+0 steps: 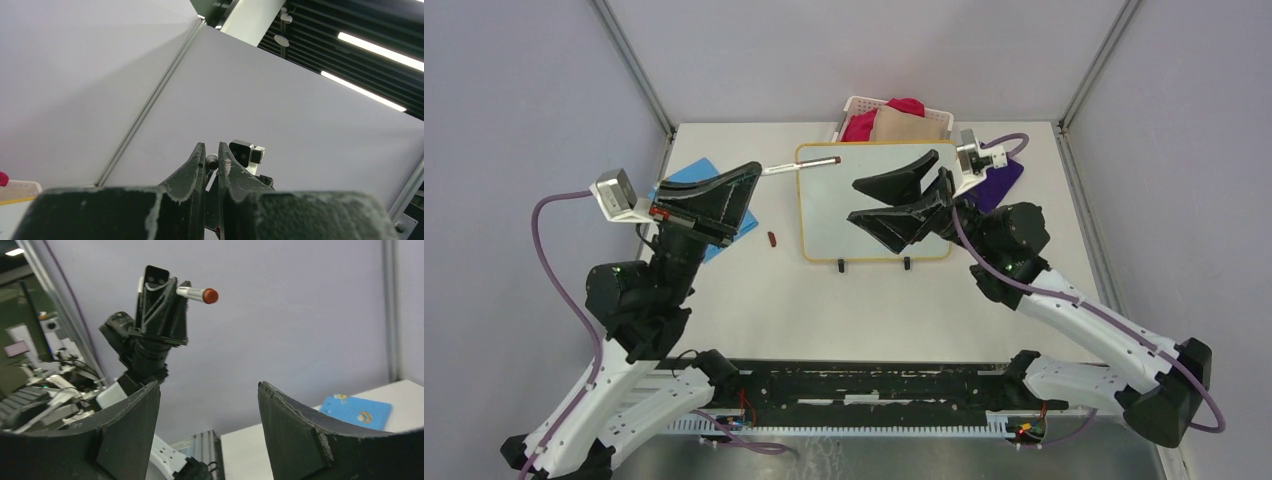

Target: Write a sentence on the whiteboard

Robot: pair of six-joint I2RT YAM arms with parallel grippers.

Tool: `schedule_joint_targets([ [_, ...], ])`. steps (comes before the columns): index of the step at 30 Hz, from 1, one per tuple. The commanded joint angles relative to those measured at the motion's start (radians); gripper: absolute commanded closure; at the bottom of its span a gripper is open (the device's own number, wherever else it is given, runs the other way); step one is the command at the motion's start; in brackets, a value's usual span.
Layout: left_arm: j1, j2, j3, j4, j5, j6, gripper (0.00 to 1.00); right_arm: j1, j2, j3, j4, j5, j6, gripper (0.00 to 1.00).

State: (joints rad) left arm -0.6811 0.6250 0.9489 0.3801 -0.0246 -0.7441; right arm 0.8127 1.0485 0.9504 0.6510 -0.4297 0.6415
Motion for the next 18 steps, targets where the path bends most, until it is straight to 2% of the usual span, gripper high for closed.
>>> schedule_joint_targets([
  [1, -0.002, 0.044, 0.055, 0.095, 0.016, -0.058, 0.98, -0.002, 0.063, 0.114, 0.229, -0.081, 0.191, 0.24],
  [9, -0.002, 0.112, 0.041, 0.206, 0.02, -0.14, 0.98, -0.002, 0.173, 0.228, 0.334, -0.065, 0.311, 0.27],
  [18, -0.003, 0.171, 0.027, 0.303, 0.02, -0.203, 0.98, -0.001, 0.2, 0.267, 0.269, -0.027, 0.299, 0.27],
])
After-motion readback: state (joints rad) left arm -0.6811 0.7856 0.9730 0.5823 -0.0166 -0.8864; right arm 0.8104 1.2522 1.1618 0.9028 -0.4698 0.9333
